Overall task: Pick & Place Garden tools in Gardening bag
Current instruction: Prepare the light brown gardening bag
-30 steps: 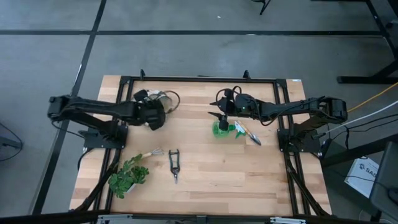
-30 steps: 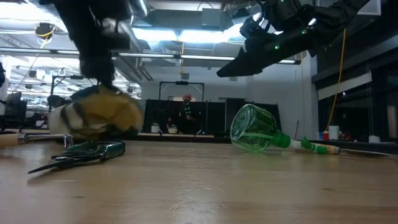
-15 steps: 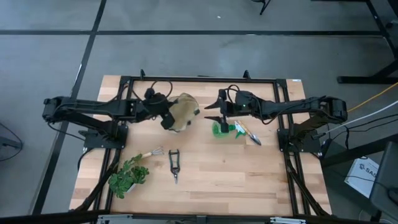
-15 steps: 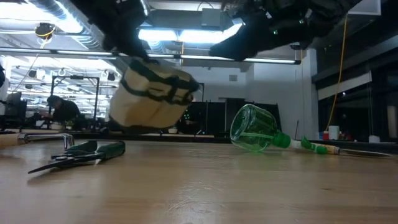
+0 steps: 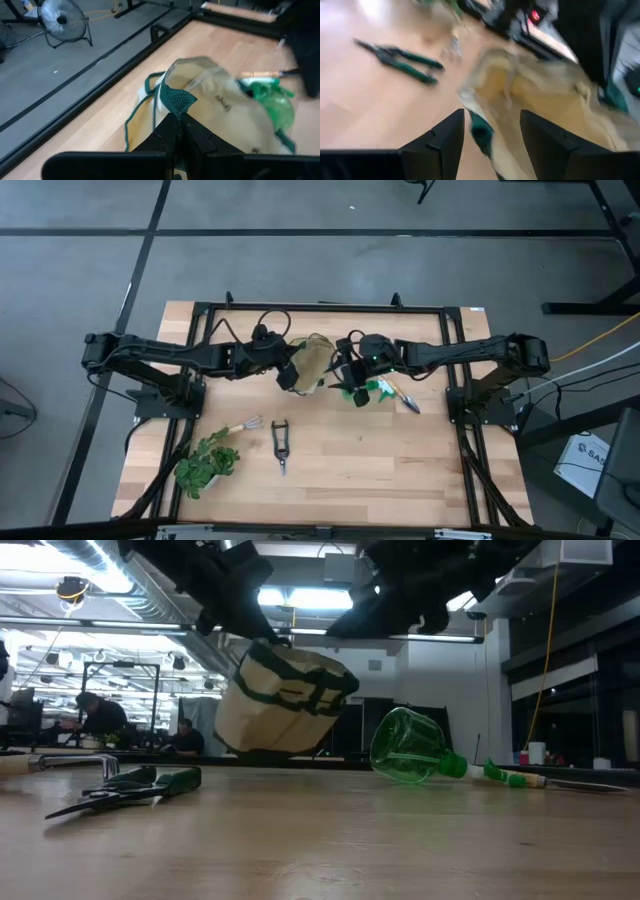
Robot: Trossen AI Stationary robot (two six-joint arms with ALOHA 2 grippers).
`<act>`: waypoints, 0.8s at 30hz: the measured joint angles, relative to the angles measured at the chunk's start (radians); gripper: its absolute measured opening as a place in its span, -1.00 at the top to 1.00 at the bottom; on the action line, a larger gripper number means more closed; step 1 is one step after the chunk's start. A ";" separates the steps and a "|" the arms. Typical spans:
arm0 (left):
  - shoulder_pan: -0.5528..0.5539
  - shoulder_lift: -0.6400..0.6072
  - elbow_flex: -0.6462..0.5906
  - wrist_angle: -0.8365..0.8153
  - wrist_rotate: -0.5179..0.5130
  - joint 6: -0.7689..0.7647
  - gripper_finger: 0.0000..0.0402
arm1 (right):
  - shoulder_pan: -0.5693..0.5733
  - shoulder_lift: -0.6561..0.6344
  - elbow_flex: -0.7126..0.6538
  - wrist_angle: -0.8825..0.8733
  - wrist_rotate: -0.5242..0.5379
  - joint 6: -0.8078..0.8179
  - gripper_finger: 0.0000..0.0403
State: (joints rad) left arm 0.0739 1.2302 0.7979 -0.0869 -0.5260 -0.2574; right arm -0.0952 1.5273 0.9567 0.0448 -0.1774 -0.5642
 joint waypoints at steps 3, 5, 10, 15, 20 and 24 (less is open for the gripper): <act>0.000 -0.002 0.000 0.016 0.021 0.001 0.96 | -0.001 0.030 0.001 0.007 0.037 -0.008 0.03; 0.000 -0.004 0.000 0.017 0.021 0.004 0.96 | -0.001 0.050 -0.001 0.004 0.036 -0.028 0.03; 0.000 -0.005 0.000 0.042 0.022 0.018 0.95 | 0.000 0.111 0.000 0.016 0.094 -0.093 0.03; 0.000 -0.005 0.000 0.054 0.021 0.035 0.95 | 0.002 0.144 -0.001 0.022 0.220 -0.116 0.09; 0.000 -0.005 0.000 0.041 -0.034 0.064 0.89 | 0.006 0.137 0.000 0.026 0.245 -0.102 0.49; 0.000 -0.006 0.000 0.017 -0.079 0.075 0.78 | 0.005 0.134 0.037 -0.051 0.312 -0.082 0.91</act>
State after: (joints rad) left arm 0.0742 1.2247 0.7979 -0.0696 -0.6050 -0.1829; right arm -0.0906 1.6615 0.9934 -0.0060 0.1351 -0.6466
